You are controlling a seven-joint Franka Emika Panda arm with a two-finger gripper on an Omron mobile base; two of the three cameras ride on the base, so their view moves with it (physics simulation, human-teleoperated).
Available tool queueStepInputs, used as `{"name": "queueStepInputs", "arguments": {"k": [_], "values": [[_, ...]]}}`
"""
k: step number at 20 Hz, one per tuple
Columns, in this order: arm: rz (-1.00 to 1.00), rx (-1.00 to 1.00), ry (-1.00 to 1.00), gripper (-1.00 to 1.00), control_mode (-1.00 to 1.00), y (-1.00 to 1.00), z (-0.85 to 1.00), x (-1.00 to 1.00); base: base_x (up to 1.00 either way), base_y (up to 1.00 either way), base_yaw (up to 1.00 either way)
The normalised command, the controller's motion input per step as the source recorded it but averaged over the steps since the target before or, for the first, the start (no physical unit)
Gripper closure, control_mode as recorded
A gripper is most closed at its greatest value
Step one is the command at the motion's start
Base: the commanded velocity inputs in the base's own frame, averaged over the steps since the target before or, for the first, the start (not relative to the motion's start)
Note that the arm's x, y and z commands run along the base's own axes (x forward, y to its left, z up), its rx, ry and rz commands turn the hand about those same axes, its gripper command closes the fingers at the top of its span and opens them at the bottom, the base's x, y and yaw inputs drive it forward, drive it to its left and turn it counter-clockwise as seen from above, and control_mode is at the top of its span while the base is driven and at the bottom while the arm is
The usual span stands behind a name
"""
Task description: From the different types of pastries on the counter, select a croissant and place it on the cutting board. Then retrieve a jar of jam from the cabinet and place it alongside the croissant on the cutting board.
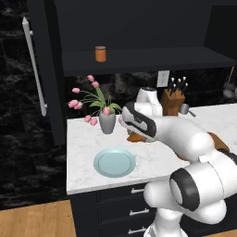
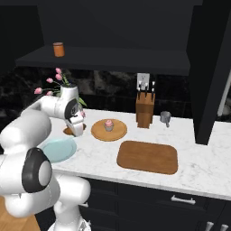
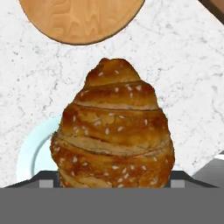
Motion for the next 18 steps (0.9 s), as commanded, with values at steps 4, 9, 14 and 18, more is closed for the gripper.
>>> {"name": "queueStepInputs", "arguments": {"k": [4,9,14,18], "values": [[0.0,-0.2,0.04,1.0,-1.0,-0.8,0.81,0.08,0.0,0.0,0.0],[-0.01,-0.17,0.18,1.0,-1.0,-0.86,0.26,0.0,0.0,0.0,0.0],[0.0,-0.02,0.19,1.0,-1.0,-0.99,-0.17,-0.14,0.0,0.0,0.0],[0.0,0.01,0.05,1.0,-1.0,-0.72,-0.41,-0.18,0.0,0.0,0.0]]}}
